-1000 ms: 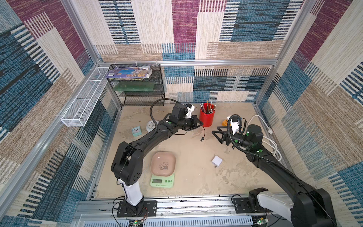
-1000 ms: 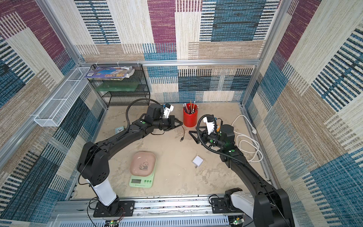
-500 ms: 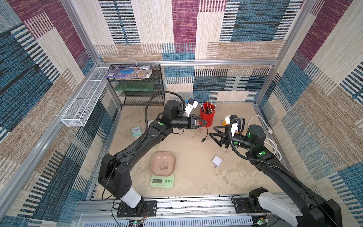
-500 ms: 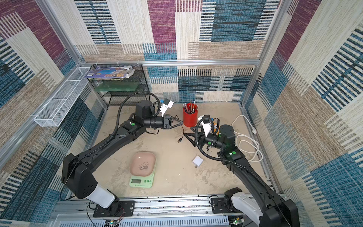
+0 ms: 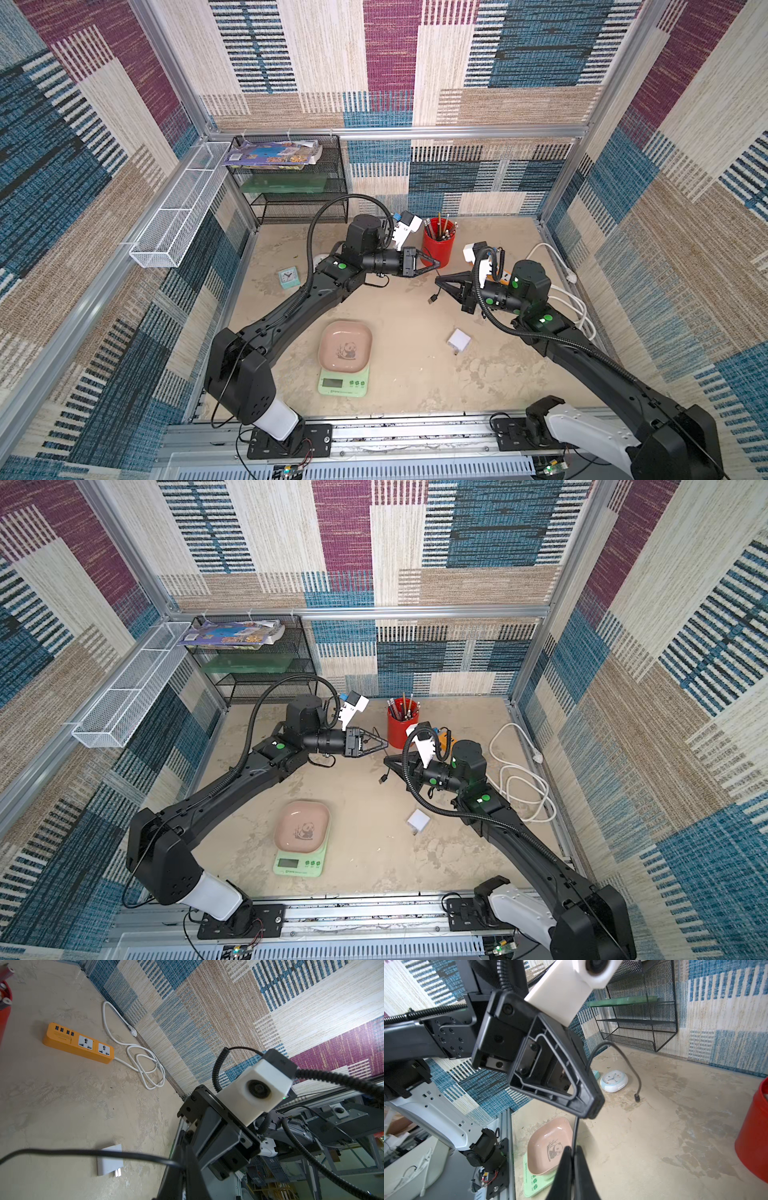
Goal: Charge the electronic scale
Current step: Pick up the charging cable from the center of the board.
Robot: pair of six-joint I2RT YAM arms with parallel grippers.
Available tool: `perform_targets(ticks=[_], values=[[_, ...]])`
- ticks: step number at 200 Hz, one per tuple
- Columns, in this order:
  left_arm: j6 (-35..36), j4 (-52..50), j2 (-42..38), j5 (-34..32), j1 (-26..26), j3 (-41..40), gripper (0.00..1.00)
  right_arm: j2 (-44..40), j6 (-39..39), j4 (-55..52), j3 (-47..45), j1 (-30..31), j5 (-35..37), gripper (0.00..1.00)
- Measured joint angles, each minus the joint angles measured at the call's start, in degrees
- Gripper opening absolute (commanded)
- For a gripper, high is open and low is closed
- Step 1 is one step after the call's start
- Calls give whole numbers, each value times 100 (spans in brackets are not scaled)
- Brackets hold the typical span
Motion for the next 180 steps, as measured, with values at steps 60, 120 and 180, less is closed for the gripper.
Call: perform_targets(ticks=[60,120,180], values=[[1504,181,-1491,-1200,-127,-1425,68,-15,1025,-85,527,2,833,0],[4172,918,-2594,-2997,-1056,-3016,60,188,2308,-857,1198,66,1523,0],[6065,1757,-2271,-4282,-1541,-3139,55,415,3117,-1475,1438,234,1600,0]])
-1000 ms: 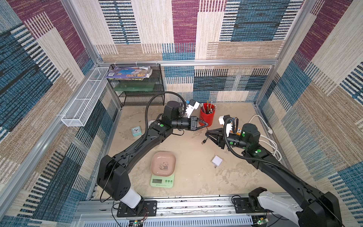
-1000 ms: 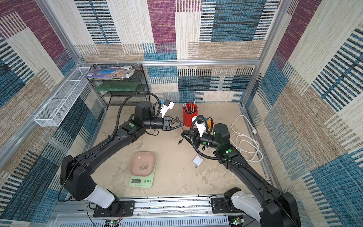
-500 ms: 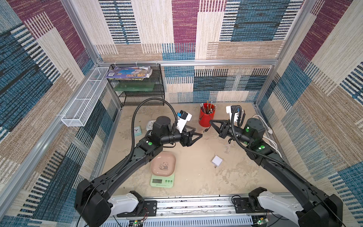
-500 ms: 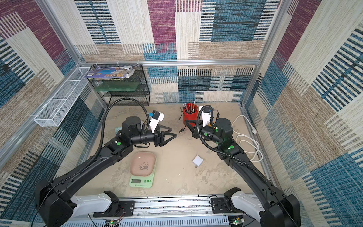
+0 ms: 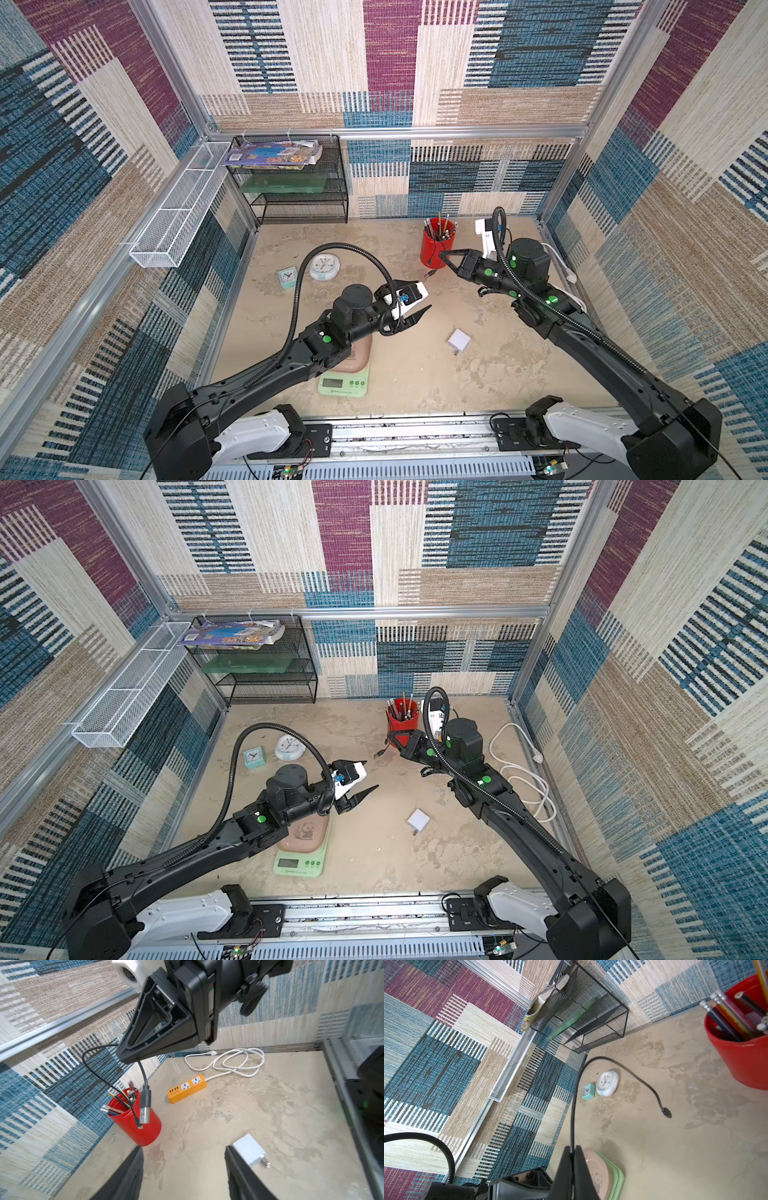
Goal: Charge the electronic scale
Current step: Pick up the charging cable from the center of the board.
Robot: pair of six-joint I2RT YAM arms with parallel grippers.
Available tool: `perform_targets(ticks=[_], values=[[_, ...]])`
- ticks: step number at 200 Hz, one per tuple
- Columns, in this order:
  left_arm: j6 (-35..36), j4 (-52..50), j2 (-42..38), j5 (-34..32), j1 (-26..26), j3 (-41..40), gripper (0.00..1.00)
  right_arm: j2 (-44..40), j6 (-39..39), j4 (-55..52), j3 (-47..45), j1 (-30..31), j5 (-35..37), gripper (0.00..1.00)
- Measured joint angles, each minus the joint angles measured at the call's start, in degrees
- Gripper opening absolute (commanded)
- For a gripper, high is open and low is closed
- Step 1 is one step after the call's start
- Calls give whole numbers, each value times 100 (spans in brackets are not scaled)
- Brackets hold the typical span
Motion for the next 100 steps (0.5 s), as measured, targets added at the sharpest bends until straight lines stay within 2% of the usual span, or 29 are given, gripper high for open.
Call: perform_targets(ticks=[26,52,100], values=[[306,164,232,-302,-4,210,37,13,127,-87,7,63,-2,0],[527,192,391,-450,-7,337,33,15,225,-146,7,79,-2,0],[647,184,476,-492,-7,452,16,4,229,-177,7,94,-7,0]])
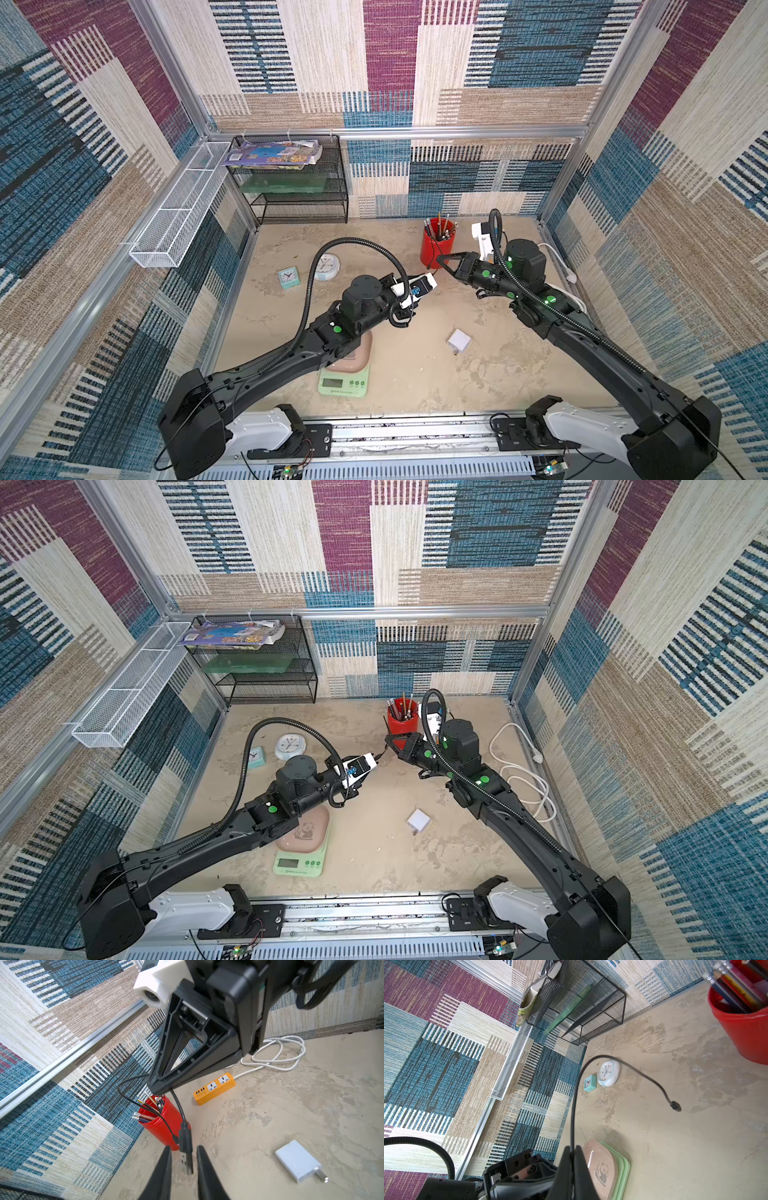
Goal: Charge the electronic scale
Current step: Pick up the charging cable from the center of the board.
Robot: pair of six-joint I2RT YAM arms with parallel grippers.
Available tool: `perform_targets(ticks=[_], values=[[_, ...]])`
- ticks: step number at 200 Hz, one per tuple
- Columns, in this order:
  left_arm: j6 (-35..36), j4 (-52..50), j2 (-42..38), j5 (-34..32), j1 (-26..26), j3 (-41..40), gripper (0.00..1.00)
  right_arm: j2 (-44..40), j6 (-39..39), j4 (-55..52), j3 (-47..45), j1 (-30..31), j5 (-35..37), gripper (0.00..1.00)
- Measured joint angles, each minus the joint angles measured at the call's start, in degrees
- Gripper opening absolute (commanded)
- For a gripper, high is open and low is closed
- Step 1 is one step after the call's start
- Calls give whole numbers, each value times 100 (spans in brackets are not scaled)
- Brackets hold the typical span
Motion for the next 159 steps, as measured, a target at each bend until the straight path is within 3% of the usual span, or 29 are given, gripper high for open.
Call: perform_targets(ticks=[73,81,98,107,133,159], values=[[-2,-83,63,15,0,94,0,-125,-2,-9,0,0,-42,0],[-2,-81,68,24,0,94,4,-146,-2,-9,0,0,-48,0],[-2,-81,85,35,0,96,27,-173,-4,-9,-7,0,-52,0],[-2,-81,96,52,0,96,33,-179,-4,-13,-11,-2,-55,0],[-7,-79,164,50,0,92,35,-212,-4,-11,-13,-7,-52,0],[-7,-83,210,50,0,94,26,-232,-4,-7,-31,-7,-52,0]])
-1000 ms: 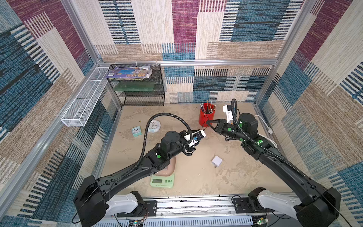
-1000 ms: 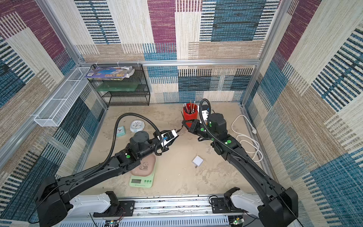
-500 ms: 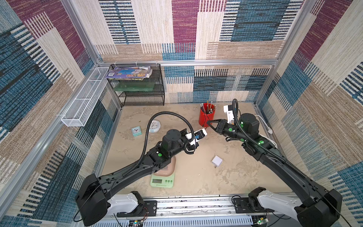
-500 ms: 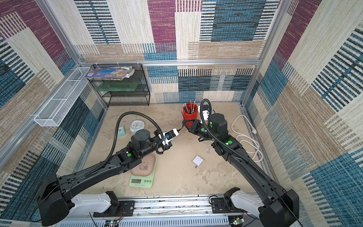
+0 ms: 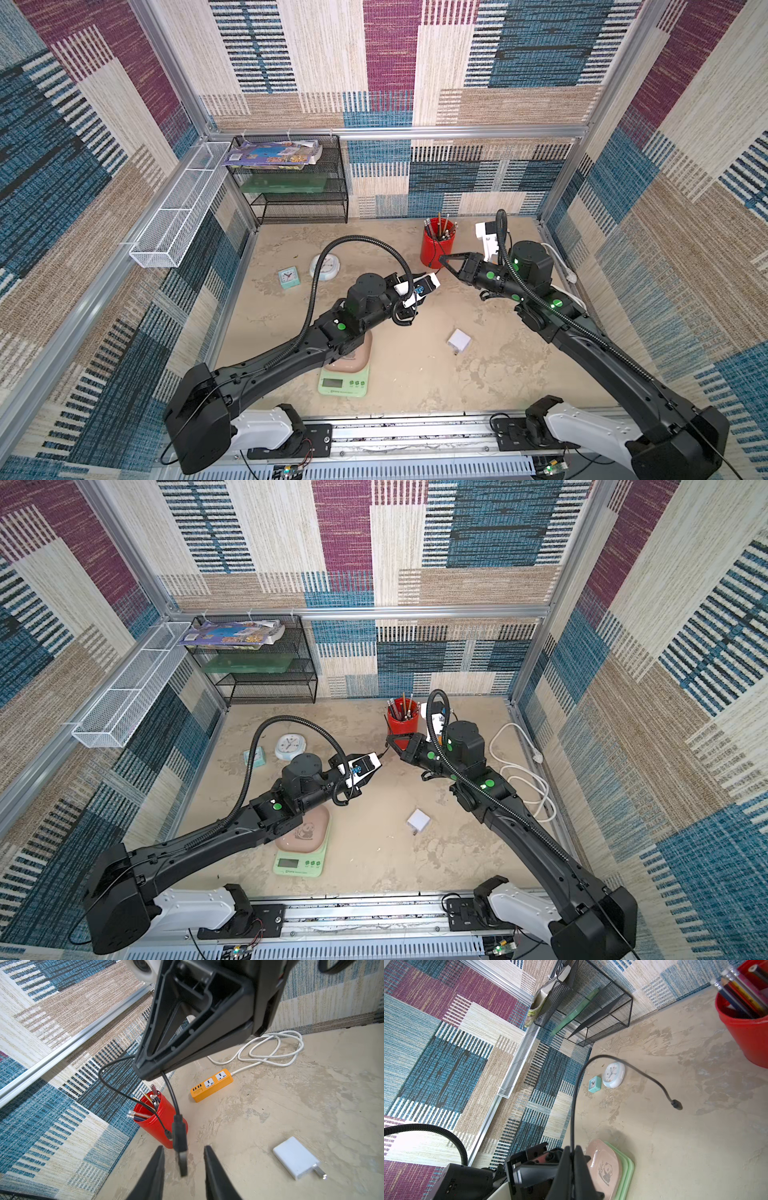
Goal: Charge the electronic scale
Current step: Pick up the charging cable from the center of the board.
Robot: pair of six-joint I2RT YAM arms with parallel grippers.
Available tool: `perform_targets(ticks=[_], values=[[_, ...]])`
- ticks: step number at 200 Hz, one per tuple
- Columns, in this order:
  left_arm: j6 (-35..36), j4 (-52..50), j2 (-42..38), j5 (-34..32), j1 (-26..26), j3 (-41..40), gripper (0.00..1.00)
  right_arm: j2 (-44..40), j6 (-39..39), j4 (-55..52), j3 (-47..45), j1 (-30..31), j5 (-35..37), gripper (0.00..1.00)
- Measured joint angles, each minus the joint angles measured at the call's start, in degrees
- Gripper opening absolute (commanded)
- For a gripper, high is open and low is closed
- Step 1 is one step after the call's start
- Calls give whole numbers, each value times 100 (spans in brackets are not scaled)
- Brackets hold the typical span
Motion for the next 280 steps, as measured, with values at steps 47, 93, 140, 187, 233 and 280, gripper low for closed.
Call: perform_targets(ticks=[47,93,140,187,233,280], values=[[-15,0,28,85,2,48,13,-2,0,9,-39,-15,-2,0],[-101,-13,28,114,17,79,9,4,-72,31,-116,-164,-94,13],[-498,-323,-74,533,229,79,8,-267,-697,57,-271,-553,-262,29],[-1082,-710,-282,1364,601,90,7,-710,-2120,243,-597,-918,-745,48],[-1456,-1644,-393,2632,1082,452,8,-1165,-4518,455,-1154,-518,-1550,55],[-1471,-2516,-415,3668,1318,713,8,-1316,-6452,494,-1154,-181,-1950,57]])
